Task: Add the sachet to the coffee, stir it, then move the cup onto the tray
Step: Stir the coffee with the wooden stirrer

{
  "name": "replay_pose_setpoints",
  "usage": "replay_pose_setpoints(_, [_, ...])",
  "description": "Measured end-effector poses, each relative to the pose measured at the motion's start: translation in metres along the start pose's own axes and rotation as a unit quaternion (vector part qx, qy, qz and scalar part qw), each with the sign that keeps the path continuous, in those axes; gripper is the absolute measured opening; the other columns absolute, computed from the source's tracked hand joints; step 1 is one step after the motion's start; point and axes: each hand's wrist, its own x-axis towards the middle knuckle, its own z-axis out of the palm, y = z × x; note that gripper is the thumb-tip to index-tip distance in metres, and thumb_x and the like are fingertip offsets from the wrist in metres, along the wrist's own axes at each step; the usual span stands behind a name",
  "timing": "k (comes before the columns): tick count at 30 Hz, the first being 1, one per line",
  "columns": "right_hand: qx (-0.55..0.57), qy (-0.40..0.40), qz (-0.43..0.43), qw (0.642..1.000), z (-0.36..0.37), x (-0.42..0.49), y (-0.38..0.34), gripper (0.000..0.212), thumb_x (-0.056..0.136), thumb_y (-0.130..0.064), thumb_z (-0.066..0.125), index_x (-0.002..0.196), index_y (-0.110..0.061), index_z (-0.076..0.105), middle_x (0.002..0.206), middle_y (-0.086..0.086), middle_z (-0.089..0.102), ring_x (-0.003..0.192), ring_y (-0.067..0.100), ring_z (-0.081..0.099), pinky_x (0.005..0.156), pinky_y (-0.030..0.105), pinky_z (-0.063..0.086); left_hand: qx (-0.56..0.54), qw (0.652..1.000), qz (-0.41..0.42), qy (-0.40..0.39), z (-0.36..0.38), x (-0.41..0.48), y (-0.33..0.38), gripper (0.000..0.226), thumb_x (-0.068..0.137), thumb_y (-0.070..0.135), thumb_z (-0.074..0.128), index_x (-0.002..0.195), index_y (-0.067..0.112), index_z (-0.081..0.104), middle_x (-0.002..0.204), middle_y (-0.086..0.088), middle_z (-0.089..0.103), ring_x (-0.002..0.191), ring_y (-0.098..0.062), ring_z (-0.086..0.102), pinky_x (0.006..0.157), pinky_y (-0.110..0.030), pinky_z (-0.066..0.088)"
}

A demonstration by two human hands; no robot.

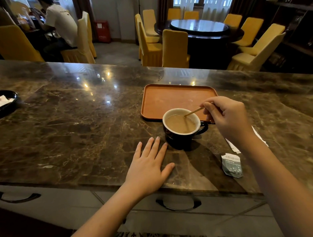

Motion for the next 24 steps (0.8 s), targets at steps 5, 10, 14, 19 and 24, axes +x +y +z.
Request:
replay_pose_setpoints(5, [-0.015, 0.009, -0.013, 1.000, -0.007, -0.007, 0.001, 0.019, 0.091, -0.011, 0.050, 0.096, -0.003, 0.066, 0.075, 0.003, 0.061, 0.062, 0.010, 0.059, 0.058, 0.015, 0.048, 0.001, 1.000, -0.001, 0.001, 0.000, 0.000, 0.000, 0.068, 0.081, 0.066, -0.003, 0.139, 0.032, -0.008, 0.151, 0.005, -0.012, 0.136, -0.011, -0.019, 0.110, -0.040, -0.016])
replay_pose_setpoints(10, [-0.005, 0.022, -0.026, 0.999, -0.015, -0.014, -0.003, 0.020, 0.091, -0.014, 0.049, 0.095, -0.004, 0.066, 0.074, 0.002, 0.061, 0.063, 0.008, 0.059, 0.058, 0.012, 0.048, 0.005, 1.000, 0.000, 0.003, 0.001, 0.000, -0.001, 0.066, 0.081, 0.067, -0.004, 0.137, 0.034, -0.010, 0.149, 0.006, -0.014, 0.136, -0.012, -0.019, 0.110, -0.040, -0.016])
replay_pose_setpoints(14, [-0.007, 0.021, -0.028, 0.999, -0.016, -0.017, -0.008, 0.022, 0.091, -0.015, 0.048, 0.095, -0.003, 0.066, 0.075, 0.001, 0.061, 0.064, 0.006, 0.059, 0.059, 0.009, 0.047, 0.005, 1.000, 0.001, 0.004, 0.002, 0.000, -0.001, 0.065, 0.081, 0.067, -0.004, 0.137, 0.034, -0.010, 0.149, 0.006, -0.013, 0.136, -0.011, -0.019, 0.110, -0.040, -0.015])
replay_pose_setpoints(19, [-0.045, 0.022, -0.034, 0.998, -0.018, -0.021, -0.008, 0.015, 0.090, -0.008, 0.052, 0.093, -0.004, 0.067, 0.073, -0.001, 0.060, 0.060, 0.010, 0.056, 0.058, 0.008, 0.044, 0.008, 1.000, 0.001, 0.005, 0.002, 0.000, -0.001, 0.066, 0.081, 0.067, -0.004, 0.137, 0.034, -0.009, 0.149, 0.006, -0.014, 0.136, -0.011, -0.019, 0.110, -0.040, -0.015])
replay_pose_setpoints(24, [-0.034, 0.024, -0.032, 0.999, -0.019, -0.026, -0.009, 0.016, 0.090, -0.008, 0.051, 0.093, -0.005, 0.066, 0.073, -0.001, 0.059, 0.060, 0.009, 0.057, 0.060, 0.009, 0.044, 0.007, 1.000, 0.002, 0.002, 0.002, 0.000, -0.002, 0.065, 0.081, 0.067, -0.005, 0.137, 0.034, -0.010, 0.149, 0.006, -0.013, 0.135, -0.011, -0.019, 0.110, -0.040, -0.015])
